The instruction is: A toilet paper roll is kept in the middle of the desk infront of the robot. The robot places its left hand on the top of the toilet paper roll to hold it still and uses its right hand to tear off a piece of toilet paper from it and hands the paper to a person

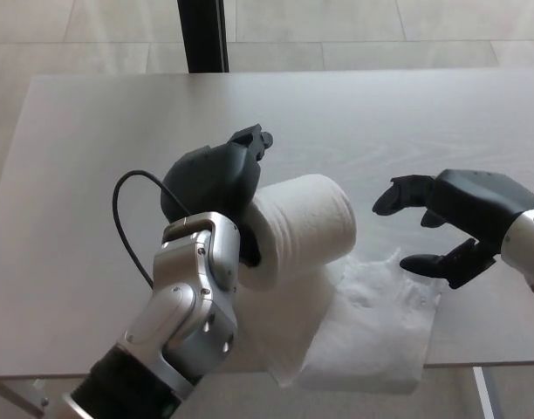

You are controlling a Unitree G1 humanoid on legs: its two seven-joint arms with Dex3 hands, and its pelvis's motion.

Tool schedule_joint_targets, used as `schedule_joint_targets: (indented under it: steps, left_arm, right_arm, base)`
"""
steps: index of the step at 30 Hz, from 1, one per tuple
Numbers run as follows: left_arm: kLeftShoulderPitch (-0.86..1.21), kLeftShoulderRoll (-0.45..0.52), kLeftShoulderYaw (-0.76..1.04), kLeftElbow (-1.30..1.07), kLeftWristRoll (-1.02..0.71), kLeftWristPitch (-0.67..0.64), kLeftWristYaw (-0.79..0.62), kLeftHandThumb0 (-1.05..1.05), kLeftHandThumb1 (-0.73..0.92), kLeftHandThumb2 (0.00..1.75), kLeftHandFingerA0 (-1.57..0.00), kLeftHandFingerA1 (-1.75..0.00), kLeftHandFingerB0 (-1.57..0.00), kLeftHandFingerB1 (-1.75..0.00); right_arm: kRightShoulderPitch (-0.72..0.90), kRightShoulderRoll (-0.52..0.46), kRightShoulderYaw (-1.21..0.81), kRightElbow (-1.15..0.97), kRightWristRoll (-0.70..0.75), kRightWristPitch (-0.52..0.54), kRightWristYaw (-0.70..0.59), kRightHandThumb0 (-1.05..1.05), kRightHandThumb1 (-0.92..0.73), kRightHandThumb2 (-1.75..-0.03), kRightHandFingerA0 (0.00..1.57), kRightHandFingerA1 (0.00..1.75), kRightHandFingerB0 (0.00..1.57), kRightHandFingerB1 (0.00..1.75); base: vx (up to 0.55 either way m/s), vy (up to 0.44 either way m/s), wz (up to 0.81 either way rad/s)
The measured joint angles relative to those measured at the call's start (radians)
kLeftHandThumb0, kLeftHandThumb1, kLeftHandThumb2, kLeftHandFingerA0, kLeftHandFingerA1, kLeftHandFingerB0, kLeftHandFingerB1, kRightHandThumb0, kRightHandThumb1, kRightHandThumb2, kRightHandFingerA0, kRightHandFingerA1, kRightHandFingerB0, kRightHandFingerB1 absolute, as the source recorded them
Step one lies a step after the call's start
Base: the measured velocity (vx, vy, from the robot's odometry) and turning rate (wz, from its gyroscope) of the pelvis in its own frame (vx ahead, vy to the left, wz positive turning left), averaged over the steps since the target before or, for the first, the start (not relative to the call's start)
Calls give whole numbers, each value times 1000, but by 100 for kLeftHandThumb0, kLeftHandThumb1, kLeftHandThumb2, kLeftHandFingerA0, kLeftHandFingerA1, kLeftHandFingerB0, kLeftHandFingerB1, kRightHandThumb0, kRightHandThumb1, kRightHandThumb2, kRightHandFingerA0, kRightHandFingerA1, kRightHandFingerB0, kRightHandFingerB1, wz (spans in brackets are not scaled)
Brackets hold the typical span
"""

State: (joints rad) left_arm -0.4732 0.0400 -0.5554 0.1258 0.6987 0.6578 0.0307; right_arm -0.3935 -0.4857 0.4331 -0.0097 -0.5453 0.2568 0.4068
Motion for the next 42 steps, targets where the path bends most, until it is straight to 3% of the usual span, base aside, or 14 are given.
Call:
schedule_joint_targets:
  steps: [1, 2, 3, 4, 7, 8, 10, 12, 13, 15, 25, 31, 32, 42]
  left_arm:
    - [3, 2, 0, 1, 0, -5, 0, -55, 87, 65, -31, -48, -27, -39]
    - [3, 4, 0, 4, 0, -5, 0, -55, 86, 64, -31, -48, -27, -39]
    - [1, 6, 0, 4, 0, -5, -2, -55, 85, 63, -32, -48, -27, -39]
    - [-4, 7, 1, 5, 0, -5, -4, -54, 86, 64, -31, -47, -27, -39]
    - [-29, 20, 6, 6, 0, -5, -22, -54, 85, 64, -30, -49, -27, -39]
    - [-39, 25, 10, 7, 0, -5, -25, -55, 65, 104, -29, -61, -16, -51]
    - [-62, 33, 18, 8, 0, -5, -33, -53, 64, 104, -30, -61, -16, -51]
    - [-91, 41, 29, 8, 0, -5, -39, -58, 84, 64, -31, -51, -26, -41]
    - [-99, 43, 31, 8, 0, -5, -41, -54, 64, 105, -30, -61, -17, -51]
    - [-105, 43, 32, 7, 0, -5, -43, -58, 83, 64, -32, -50, -27, -41]
    - [-76, 30, 27, 20, 0, -7, -36, -55, 83, 64, -35, -50, -29, -42]
    - [-54, 22, 33, 37, 0, -18, -24, -57, 83, 66, -35, -49, -29, -41]
    - [-54, 21, 34, 40, 0, -20, -22, -58, 82, 66, -35, -51, -29, -42]
    - [-52, 3, 38, 71, -1, -49, -1, -57, 82, 65, -35, -52, -30, -41]
  right_arm:
    - [3, -1, -2, -7, -2, 6, 6, -62, -62, -59, 28, 58, 36, 42]
    - [4, -4, -1, -17, -4, 15, 18, -65, -46, -84, 21, 56, 29, 50]
    - [4, -8, 1, -25, -7, 23, 30, -61, -57, -58, 23, 49, 38, 37]
    - [4, -13, 5, -36, -11, 35, 45, -63, -44, -82, 22, 56, 32, 48]
    - [4, -21, 20, -53, -21, 63, 80, -60, -60, -59, 24, 49, 39, 35]
    - [4, -21, 26, -57, -25, 72, 90, -64, -48, -85, 21, 56, 31, 48]
    - [4, -20, 37, -69, -37, 86, 102, -64, -47, -84, 24, 58, 32, 49]
    - [8, -14, 49, -82, -48, 97, 107, -63, -47, -84, 24, 59, 31, 49]
    - [10, -11, 53, -86, -52, 102, 109, -61, -44, -82, 19, 58, 28, 49]
    - [16, -1, 71, -103, -65, 120, 119, -60, -42, -80, 15, 58, 25, 49]
    - [45, 24, 144, -232, -124, 247, 225, -35, -58, -57, 0, 47, 17, 33]
    - [123, 50, 155, -321, -169, 295, 229, -23, -60, -65, 10, 55, 25, 37]
    - [141, 56, 154, -334, -175, 294, 219, -19, -42, -97, 12, 58, 18, 54]
    - [274, 43, 164, -346, -278, 226, 78, -13, -32, -92, 0, 53, 9, 50]
  base:
    - [0, 0, 0]
    - [0, 0, 0]
    - [0, 0, 0]
    - [0, 0, 0]
    - [0, 0, 0]
    - [0, 0, 0]
    - [0, 0, 0]
    - [0, 0, 0]
    - [0, 0, 0]
    - [0, 0, 0]
    - [0, 0, 0]
    - [0, 0, 0]
    - [0, 0, 0]
    - [0, 0, 0]
